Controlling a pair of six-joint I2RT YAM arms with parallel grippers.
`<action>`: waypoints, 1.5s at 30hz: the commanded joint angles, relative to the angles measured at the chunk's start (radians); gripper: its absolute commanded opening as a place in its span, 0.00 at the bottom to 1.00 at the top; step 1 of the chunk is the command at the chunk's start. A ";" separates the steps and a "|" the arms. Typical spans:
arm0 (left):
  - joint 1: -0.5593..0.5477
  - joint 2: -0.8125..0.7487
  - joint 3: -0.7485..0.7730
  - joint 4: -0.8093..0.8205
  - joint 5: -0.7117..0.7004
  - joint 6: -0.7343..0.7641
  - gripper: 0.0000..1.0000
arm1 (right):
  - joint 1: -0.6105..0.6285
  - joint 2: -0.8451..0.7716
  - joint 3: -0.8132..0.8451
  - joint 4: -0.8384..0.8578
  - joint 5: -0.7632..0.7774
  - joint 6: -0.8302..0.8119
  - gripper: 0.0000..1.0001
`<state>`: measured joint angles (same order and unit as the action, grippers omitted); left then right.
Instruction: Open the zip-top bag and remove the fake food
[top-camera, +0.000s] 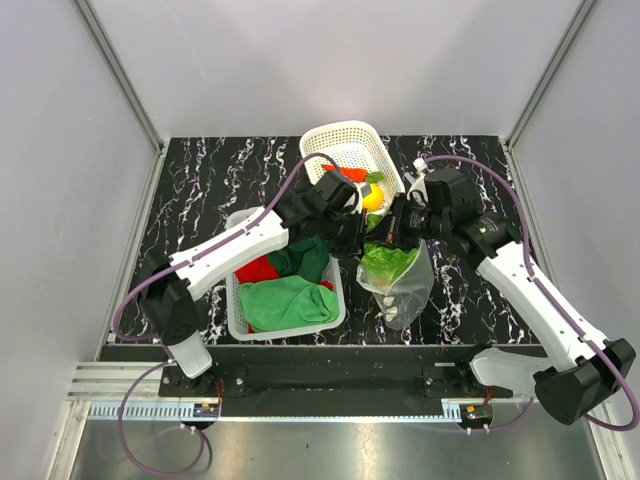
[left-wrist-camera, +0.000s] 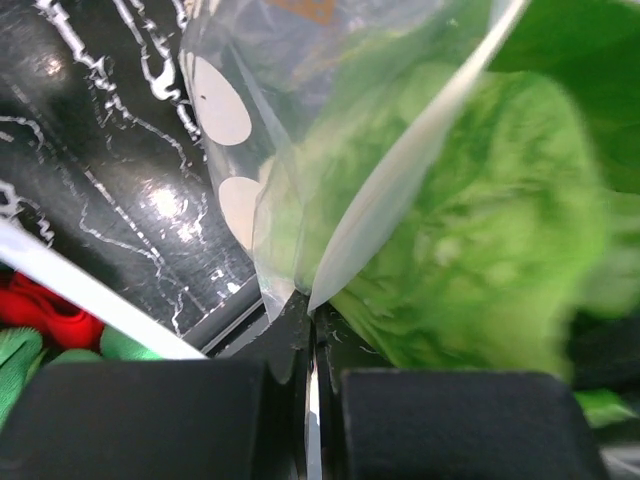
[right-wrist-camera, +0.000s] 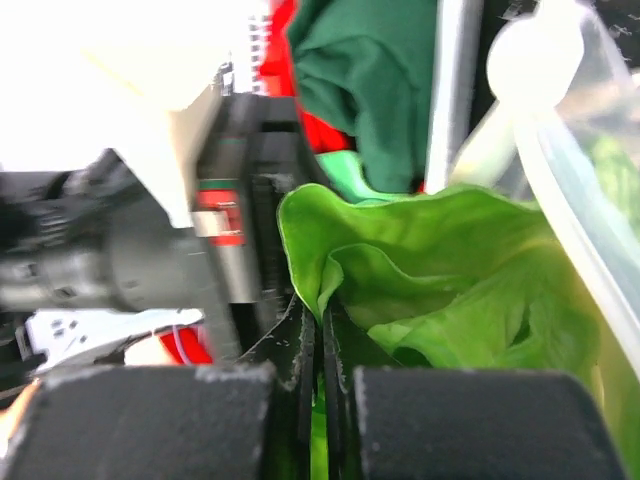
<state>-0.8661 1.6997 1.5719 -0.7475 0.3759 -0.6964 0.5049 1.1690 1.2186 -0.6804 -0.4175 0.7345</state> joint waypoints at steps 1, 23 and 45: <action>-0.036 0.014 0.034 -0.044 -0.043 0.012 0.00 | 0.017 -0.060 0.088 0.272 -0.208 -0.016 0.00; -0.089 0.086 0.318 -0.210 -0.131 0.024 0.00 | 0.060 0.030 0.090 0.070 0.060 0.032 0.00; -0.030 -0.005 0.048 -0.099 -0.170 0.044 0.00 | 0.004 -0.219 -0.011 0.041 -0.294 -0.093 0.00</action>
<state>-0.9131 1.7313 1.6783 -0.9176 0.1547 -0.6552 0.5030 1.1042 1.2285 -0.7887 -0.5556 0.7147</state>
